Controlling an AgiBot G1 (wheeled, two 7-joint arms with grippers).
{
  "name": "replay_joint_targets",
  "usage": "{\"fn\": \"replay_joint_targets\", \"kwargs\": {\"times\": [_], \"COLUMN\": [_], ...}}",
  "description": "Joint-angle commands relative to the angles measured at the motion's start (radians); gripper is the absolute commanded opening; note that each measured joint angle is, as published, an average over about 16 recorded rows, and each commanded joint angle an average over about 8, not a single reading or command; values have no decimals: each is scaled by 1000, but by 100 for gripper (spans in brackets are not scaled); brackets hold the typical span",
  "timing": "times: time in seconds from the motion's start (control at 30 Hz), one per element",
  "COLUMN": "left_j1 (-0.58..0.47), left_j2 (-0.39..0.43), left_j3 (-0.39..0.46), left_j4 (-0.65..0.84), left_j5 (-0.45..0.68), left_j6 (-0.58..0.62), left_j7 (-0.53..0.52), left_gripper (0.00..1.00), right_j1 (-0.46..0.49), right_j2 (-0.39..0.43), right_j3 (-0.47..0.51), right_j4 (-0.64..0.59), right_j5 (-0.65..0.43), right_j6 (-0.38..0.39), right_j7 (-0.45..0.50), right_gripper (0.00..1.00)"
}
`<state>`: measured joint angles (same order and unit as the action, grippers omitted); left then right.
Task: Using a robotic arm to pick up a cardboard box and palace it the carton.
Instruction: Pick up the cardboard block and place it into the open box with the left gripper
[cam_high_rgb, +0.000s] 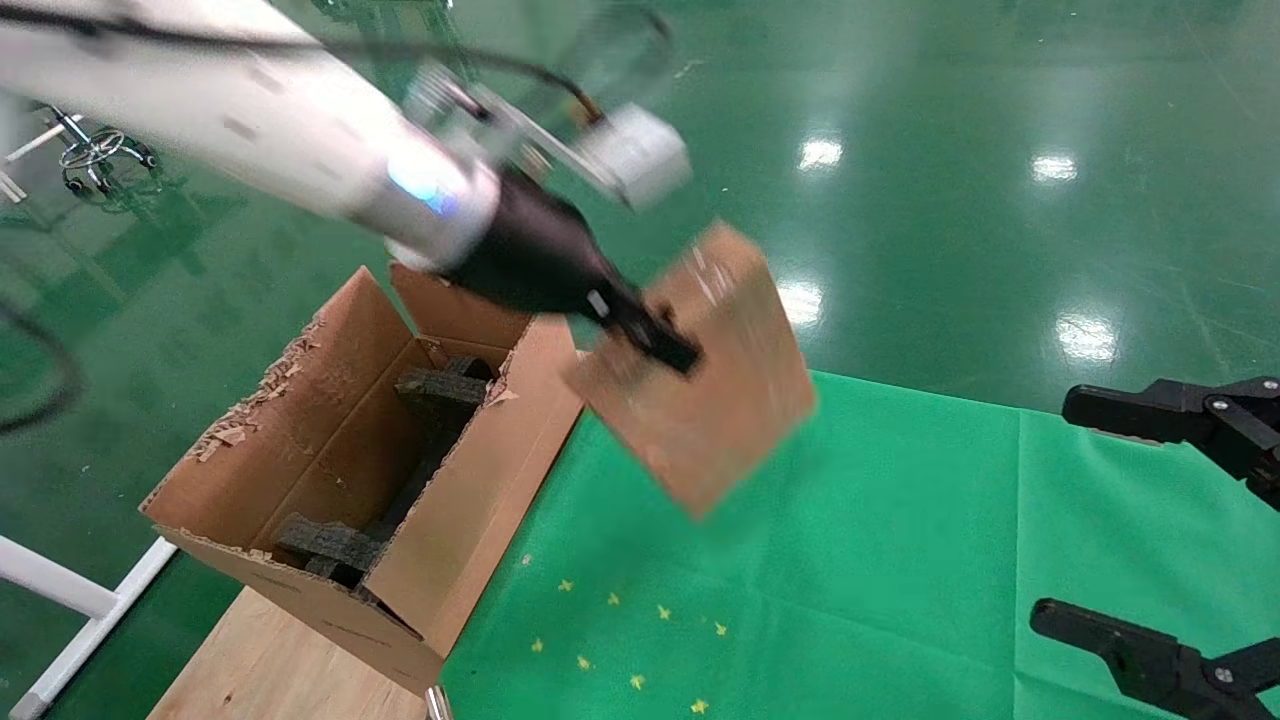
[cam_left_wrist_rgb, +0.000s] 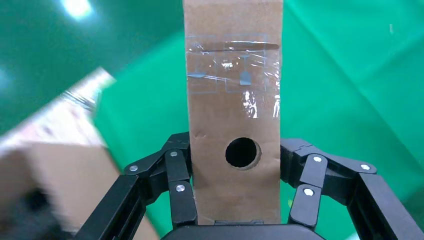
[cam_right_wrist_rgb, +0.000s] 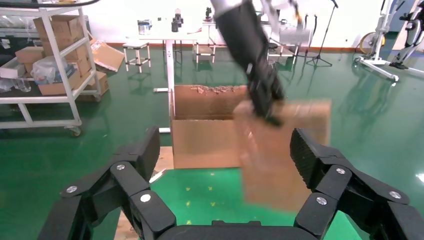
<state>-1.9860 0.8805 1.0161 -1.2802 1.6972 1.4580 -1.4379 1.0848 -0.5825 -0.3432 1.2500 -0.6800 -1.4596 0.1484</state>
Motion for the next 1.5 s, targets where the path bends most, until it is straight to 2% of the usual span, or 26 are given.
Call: {"fn": "replay_joint_targets", "kwargs": {"times": [0.03,0.23,0.47,0.73,1.0,1.5], "left_j1": [-21,-101,-192,-158,-91,-5], "left_j2": [-46,-160,-254,-277,-222,-102], "left_j3": [-30,-85,-91,-31,16,68], "left_j4": [5,121,302,520,726,962], "left_j5": [-16,-20,52,153,218,309], "left_j6": [-22,-30,-8,-23,-99,-239], "left_j7": [50,220,456,650,708,674], "left_gripper": [0,0,0,0,0,0], "right_j1": [0,0,0,0,0,0], "right_j2": [0,0,0,0,0,0], "right_j3": [0,0,0,0,0,0], "right_j4": [0,0,0,0,0,0], "right_j5": [0,0,0,0,0,0], "right_j6": [0,0,0,0,0,0], "right_j7": [0,0,0,0,0,0], "right_gripper": [100,100,100,100,100,100]}}
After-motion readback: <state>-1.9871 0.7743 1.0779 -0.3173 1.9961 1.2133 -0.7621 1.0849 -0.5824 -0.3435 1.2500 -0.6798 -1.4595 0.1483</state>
